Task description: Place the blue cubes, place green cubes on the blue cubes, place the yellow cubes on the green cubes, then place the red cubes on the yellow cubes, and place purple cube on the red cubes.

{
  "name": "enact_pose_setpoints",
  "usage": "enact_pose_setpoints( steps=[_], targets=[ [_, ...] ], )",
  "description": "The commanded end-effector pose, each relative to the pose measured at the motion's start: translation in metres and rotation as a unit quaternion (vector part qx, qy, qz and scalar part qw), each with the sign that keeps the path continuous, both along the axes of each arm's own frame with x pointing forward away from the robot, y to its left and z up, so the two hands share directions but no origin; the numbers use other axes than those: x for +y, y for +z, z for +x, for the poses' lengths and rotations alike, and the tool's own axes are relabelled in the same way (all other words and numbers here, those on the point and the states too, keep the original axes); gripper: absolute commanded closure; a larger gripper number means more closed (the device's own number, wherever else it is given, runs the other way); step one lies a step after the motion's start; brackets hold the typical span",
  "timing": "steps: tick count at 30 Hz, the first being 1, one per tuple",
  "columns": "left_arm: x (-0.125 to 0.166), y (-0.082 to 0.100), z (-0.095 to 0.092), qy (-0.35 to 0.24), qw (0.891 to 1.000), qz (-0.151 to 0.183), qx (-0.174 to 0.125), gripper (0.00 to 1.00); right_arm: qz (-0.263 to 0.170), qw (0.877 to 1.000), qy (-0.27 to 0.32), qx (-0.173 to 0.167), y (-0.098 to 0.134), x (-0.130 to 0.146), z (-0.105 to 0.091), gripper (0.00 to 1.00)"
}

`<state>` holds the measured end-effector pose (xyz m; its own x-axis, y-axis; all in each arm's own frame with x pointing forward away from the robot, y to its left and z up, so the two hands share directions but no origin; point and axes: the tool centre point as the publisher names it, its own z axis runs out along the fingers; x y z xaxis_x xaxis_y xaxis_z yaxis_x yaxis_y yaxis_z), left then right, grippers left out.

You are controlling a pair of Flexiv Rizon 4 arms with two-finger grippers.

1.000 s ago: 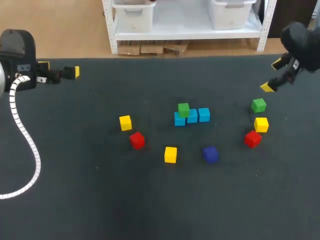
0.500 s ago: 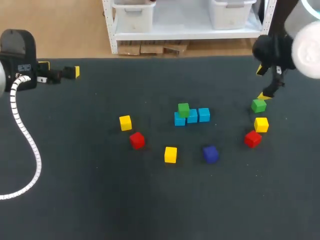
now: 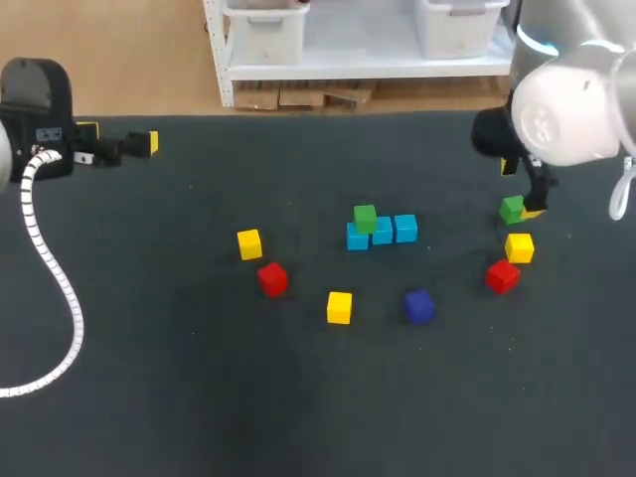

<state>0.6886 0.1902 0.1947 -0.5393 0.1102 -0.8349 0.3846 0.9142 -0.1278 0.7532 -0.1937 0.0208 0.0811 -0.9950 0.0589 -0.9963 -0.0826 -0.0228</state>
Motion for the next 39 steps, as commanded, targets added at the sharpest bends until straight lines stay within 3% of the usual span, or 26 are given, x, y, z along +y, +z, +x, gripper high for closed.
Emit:
enact_pose_setpoints(
  steps=[1, 12, 13, 14, 16, 18, 21, 27, 33, 39],
  targets=[
    [0.004, 0.0, 0.0, -0.012, 1.0, -0.008, 0.0, 0.0, -0.006, 1.0, -0.005, -0.001, -0.012, -0.003, 0.007, 0.0],
    [0.004, 0.0, 0.0, -0.012, 1.0, -0.008, 0.0, 0.0, -0.007, 1.0, -0.006, -0.006, -0.027, -0.006, 0.021, 0.0],
    [0.004, 0.0, 0.0, -0.012, 1.0, -0.008, 0.0, 0.0, -0.008, 1.0, -0.006, -0.008, -0.028, -0.006, 0.022, 0.04],
    [0.004, 0.0, 0.0, -0.012, 1.0, -0.008, 0.0, 0.0, -0.008, 1.0, -0.005, -0.01, -0.029, -0.006, 0.023, 0.15],
    [0.004, 0.0, 0.0, -0.012, 1.0, -0.008, 0.0, 0.0, -0.007, 1.0, -0.005, -0.013, -0.03, -0.005, 0.024, 0.5],
    [0.004, 0.0, 0.0, -0.012, 1.0, -0.008, 0.0, 0.0, -0.001, 1.0, -0.005, -0.016, -0.031, -0.004, 0.025, 0.63],
    [0.004, 0.0, 0.0, -0.012, 1.0, -0.008, 0.0, 0.0, 0.003, 1.0, -0.001, -0.014, -0.031, -0.002, 0.023, 1.0],
    [0.004, 0.0, 0.0, -0.012, 1.0, -0.008, 0.0, 0.0, 0.02, 0.999, -0.036, -0.008, -0.023, -0.005, 0.021, 1.0],
    [0.004, 0.0, 0.0, -0.012, 1.0, -0.008, 0.0, 0.0, 0.023, 0.996, -0.091, 0.009, 0.009, 0.003, 0.014, 1.0],
    [0.004, 0.0, 0.0, -0.012, 1.0, -0.008, 0.0, 0.0, 0.021, 0.994, -0.099, 0.028, 0.042, 0.031, -0.006, 1.0]
  ],
)
